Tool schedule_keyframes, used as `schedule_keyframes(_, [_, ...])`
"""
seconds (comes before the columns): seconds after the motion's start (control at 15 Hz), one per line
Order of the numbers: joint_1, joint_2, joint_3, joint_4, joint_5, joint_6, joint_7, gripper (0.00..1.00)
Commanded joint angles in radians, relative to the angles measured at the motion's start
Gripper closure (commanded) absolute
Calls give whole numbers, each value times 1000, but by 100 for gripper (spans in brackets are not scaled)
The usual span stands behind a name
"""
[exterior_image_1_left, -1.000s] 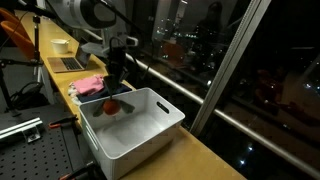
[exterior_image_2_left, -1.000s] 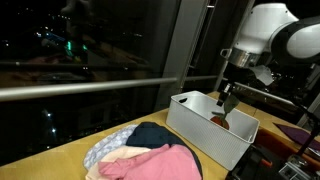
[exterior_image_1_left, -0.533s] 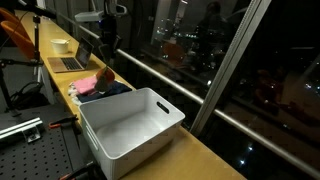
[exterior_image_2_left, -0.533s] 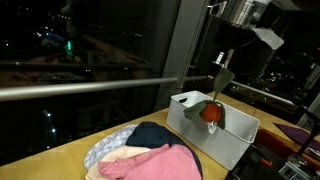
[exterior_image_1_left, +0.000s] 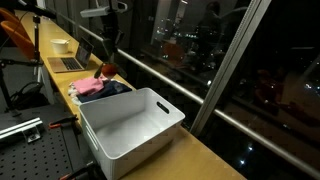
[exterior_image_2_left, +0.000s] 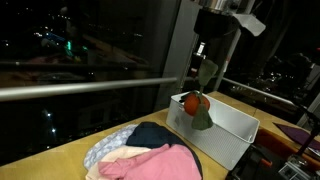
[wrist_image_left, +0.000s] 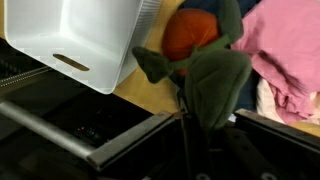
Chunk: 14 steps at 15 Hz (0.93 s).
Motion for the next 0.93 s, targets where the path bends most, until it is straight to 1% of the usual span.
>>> schedule_keyframes(0.0, [24, 83, -8, 93, -23, -53, -3, 99])
schedule_keyframes(0.07, [26, 99, -11, 103, -22, -57, -5, 72])
schedule_keyframes(0.13, [29, 112, -14, 113, -20, -62, -7, 71])
schedule_keyframes(0.2, [29, 123, -17, 119, -17, -66, -11, 66])
schedule_keyframes(0.47, [31, 149, -27, 147, -12, -85, -26, 37])
schedule_keyframes(0.73, [27, 146, -31, 174, -9, -122, -47, 7])
schedule_keyframes(0.8, [26, 143, -33, 178, -10, -131, -53, 1])
schedule_keyframes(0.87, [25, 142, -34, 182, -10, -138, -58, 0])
